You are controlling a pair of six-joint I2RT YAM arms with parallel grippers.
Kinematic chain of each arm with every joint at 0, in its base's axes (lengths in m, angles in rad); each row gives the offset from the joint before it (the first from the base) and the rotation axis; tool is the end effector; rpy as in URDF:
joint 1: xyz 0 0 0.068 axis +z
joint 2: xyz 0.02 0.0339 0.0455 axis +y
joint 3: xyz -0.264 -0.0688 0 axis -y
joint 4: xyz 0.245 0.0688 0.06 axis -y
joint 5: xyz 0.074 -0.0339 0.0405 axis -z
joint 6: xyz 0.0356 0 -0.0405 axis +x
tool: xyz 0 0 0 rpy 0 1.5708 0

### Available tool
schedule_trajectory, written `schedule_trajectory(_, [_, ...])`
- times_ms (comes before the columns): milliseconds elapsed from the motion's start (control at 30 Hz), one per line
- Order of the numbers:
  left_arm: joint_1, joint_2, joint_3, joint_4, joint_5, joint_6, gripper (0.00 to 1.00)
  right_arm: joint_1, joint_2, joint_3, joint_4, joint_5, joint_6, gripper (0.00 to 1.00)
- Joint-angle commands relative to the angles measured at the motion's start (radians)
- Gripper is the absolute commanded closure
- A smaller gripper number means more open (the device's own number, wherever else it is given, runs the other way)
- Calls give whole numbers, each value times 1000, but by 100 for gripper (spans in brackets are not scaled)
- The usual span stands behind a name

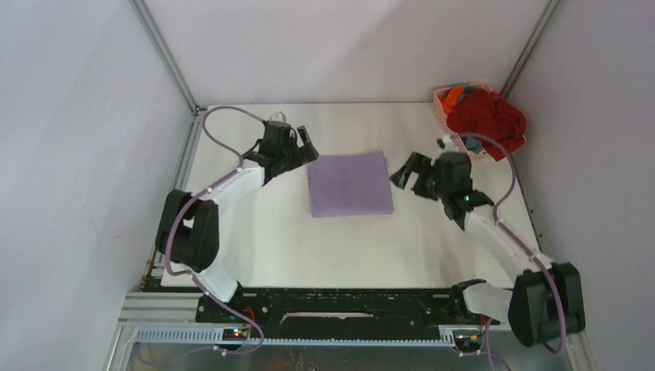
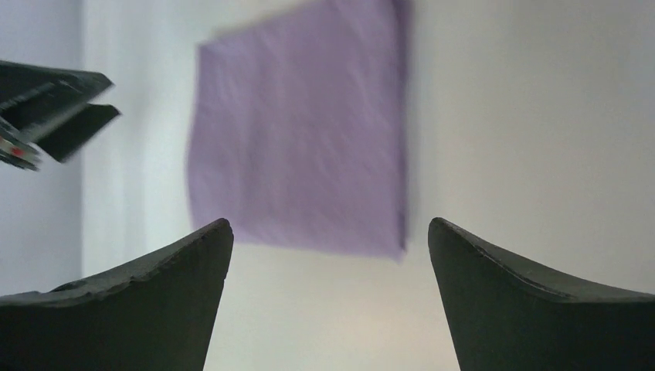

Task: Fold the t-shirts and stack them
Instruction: Move the T-shirt to the corner of the board.

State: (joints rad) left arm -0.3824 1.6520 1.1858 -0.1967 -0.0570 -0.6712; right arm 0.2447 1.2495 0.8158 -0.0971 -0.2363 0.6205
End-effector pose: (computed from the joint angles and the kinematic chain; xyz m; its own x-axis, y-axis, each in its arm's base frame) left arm 0.3474 -0.1375 0.2527 -0.6529 -0.4067 -0.6390 -0.0960 0.8813 -0.4628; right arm 0.2675 0.0754 0.2605 -0.6504 0.4202 -0.6327 -0.0654 0.7989 0.5979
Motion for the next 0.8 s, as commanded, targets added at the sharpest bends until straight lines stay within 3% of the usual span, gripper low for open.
schedule_trajectory(0, [-6, 49, -103, 78, 36, 8, 0, 3, -160, -214, -5, 122, 13, 0])
schedule_trajectory(100, [-7, 92, -115, 121, 88, -7, 2, 0, -270, -266, -59, 150, 4, 0])
schedule_trajectory(233, [-22, 165, -104, 144, 128, -26, 13, -4, -377, -286, -121, 192, -4, 0])
schedule_trajectory(400, [-59, 251, -73, 99, 119, -29, 46, -11, -446, -294, -138, 199, -4, 0])
schedule_trajectory(533, [-91, 301, -31, 44, 76, -26, 82, -19, -474, -297, -157, 206, -5, 1])
schedule_trajectory(600, [-107, 323, 36, -49, -15, -12, 98, -22, -489, -302, -161, 202, -5, 0])
schedule_trajectory(767, [-119, 410, 253, -276, -202, 82, 100, -34, -535, -308, -167, 181, -13, 0])
